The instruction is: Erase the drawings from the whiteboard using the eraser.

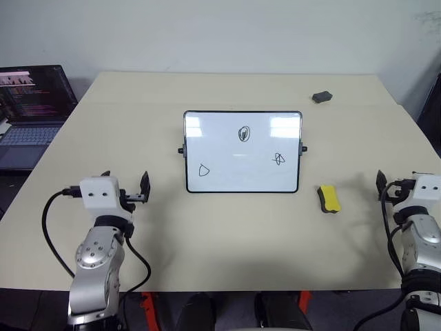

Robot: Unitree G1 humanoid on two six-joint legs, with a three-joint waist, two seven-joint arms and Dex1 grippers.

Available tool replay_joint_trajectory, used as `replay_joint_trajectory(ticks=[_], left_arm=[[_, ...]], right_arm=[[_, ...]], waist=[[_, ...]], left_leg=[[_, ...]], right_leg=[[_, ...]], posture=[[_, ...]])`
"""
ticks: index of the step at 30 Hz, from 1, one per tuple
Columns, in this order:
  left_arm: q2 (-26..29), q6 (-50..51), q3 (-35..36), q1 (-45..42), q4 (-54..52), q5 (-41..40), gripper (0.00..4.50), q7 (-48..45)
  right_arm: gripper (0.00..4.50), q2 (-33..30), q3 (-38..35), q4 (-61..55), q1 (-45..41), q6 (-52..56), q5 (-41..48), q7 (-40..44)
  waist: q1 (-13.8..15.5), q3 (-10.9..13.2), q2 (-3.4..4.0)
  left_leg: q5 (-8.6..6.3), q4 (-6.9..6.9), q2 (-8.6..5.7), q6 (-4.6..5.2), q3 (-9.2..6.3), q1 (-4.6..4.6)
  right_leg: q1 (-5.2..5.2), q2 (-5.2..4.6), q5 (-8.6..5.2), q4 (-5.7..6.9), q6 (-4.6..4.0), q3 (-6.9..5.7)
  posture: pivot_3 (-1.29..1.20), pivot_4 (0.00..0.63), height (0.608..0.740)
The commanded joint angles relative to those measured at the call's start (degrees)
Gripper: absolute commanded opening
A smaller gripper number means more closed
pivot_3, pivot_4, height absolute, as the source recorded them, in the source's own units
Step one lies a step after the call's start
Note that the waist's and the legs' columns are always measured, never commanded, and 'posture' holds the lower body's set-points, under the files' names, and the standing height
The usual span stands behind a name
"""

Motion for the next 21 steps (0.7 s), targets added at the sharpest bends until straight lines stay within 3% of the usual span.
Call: replay_joint_trajectory(ticks=[1,6,12,17,21], left_arm=[[-1.13,0.16,-0.08,-0.56,-2.82,1.52,4.50,2.08],[-5.03,0.01,-0.90,2.52,-5.32,1.95,4.50,3.83],[-3.69,-1.68,2.56,4.54,-5.95,-3.80,4.50,-2.35],[0.05,-1.62,4.32,7.61,-8.54,-9.22,4.50,-9.85],[5.35,-0.03,7.13,7.74,-8.69,-12.99,4.50,-14.99]], right_arm=[[4.46,-1.43,-0.79,1.62,-2.58,2.08,0.35,-0.18],[4.46,-1.95,-0.89,0.39,-2.80,1.13,-1.95,-3.03],[4.46,-0.98,-1.82,-12.28,1.22,4.44,1.48,-0.55],[4.46,2.40,-1.73,-20.50,3.88,10.28,3.37,-3.01],[4.46,6.52,-0.47,-35.40,8.63,19.10,8.80,-2.88]], waist=[[0.03,0.00,-0.01],[0.01,-0.01,0.02],[0.02,-0.03,0.06],[0.03,-0.03,0.06],[0.04,-0.03,0.11]], left_leg=[[0.00,0.03,-0.01,0.00,0.00,0.00],[0.01,0.07,-0.04,0.01,0.04,0.02],[0.00,0.00,0.00,0.00,0.02,-0.04],[0.01,0.03,0.00,-0.01,0.02,-0.02],[0.01,0.00,0.03,-0.01,-0.06,-0.03]], right_leg=[[0.00,0.00,0.01,0.02,0.00,0.00],[0.05,-0.01,0.03,0.01,0.03,0.05],[-0.03,0.02,0.01,0.00,0.02,0.02],[-0.02,0.01,0.01,0.01,0.02,0.03],[-0.02,0.04,-0.01,0.03,-0.01,-0.03]], posture=[[0.00,0.150,0.740],[0.00,0.150,0.740],[0.00,0.150,0.740],[0.00,0.150,0.740],[0.00,0.150,0.740]])
